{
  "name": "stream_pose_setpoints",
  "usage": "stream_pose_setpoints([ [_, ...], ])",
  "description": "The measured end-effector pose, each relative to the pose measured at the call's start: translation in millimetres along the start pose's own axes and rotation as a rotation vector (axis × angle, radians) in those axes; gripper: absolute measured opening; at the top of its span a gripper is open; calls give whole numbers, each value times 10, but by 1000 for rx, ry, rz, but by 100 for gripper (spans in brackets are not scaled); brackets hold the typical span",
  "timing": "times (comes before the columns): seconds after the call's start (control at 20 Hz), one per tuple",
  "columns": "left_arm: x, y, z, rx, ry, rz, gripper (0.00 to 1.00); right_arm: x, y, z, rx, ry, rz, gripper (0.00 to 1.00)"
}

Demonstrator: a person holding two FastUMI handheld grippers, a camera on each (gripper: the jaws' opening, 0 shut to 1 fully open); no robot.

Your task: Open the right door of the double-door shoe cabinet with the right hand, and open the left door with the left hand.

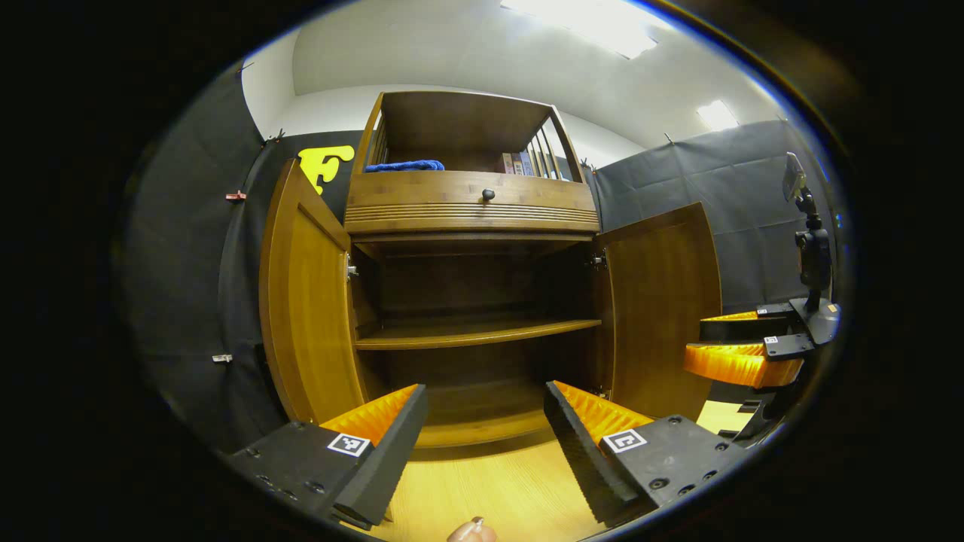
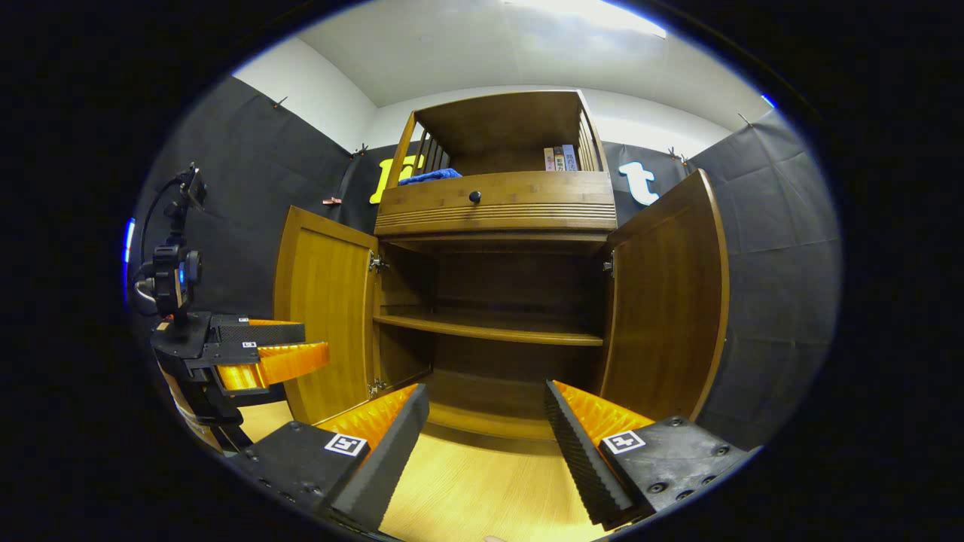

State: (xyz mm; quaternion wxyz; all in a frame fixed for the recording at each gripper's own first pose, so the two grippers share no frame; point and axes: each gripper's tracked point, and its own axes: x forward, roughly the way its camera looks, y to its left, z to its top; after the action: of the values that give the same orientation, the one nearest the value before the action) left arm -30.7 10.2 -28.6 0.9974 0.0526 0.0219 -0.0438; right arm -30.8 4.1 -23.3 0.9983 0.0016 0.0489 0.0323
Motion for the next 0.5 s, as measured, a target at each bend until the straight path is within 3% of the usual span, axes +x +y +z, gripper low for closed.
stream_pose_setpoints([
  [0.2, -19, -46, -1, 7, 1, -2, 100, 19, -23, 68, 8, -17, 2, 99],
  [0.25, -15, -54, -7, 8, 0, -3, 100, 20, -34, 80, 9, -20, 0, 95],
  [0.5, 27, -65, -8, 0, 5, -5, 96, 23, -96, 106, 7, -28, -15, 97],
])
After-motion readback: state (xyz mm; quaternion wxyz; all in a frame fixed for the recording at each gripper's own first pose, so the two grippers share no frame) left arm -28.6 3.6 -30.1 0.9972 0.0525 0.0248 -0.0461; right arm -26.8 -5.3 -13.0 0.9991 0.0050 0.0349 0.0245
